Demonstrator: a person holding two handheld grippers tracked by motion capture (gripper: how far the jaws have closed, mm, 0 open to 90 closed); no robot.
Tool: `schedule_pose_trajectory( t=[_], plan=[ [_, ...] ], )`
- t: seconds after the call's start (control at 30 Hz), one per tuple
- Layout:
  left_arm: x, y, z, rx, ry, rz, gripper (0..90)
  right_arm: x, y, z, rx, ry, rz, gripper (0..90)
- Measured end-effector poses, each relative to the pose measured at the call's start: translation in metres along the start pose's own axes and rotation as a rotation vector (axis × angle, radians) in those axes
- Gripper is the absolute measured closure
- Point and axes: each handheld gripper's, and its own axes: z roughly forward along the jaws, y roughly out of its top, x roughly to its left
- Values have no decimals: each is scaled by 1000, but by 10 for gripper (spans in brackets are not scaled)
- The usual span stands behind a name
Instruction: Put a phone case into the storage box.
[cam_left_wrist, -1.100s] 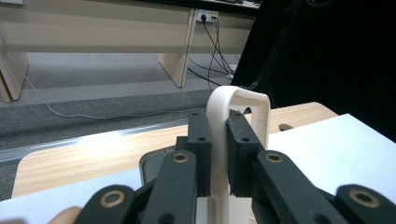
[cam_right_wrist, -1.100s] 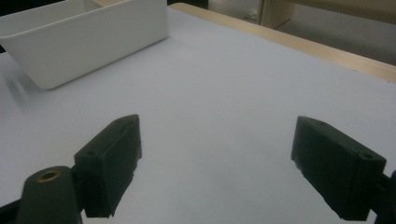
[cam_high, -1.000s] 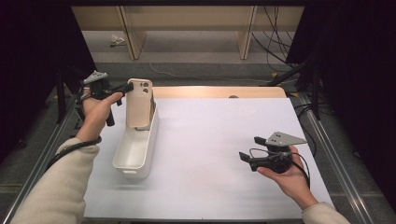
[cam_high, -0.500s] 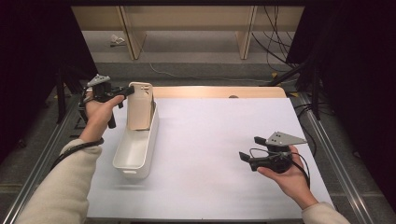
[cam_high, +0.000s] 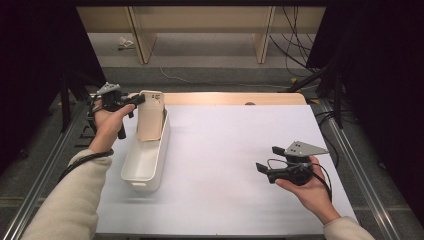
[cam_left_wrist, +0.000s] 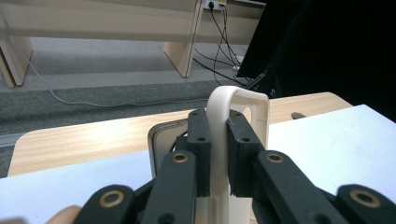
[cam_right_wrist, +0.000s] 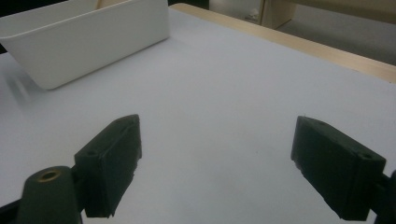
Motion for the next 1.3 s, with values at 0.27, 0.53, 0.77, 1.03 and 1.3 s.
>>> schedule_pose_trajectory(
  t=[0.27, 0.53, 0.77, 1.03, 1.3],
  plan=[
    [0, -4, 3, 10, 7, 4, 811, 0, 0, 0, -1, -1, 1, 170],
    [2, -7, 6, 23, 21, 7, 809, 0, 0, 0, -1, 0, 0, 170],
    [2, -8, 8, 47, 46, 32, 799, 0, 0, 0, 0, 1, -1, 170],
    [5, -9, 8, 77, 95, 72, 776, 0, 0, 0, -3, 4, 0, 170],
    [5, -9, 9, 114, 160, 119, 665, 0, 0, 0, -3, 4, 2, 170]
  ],
)
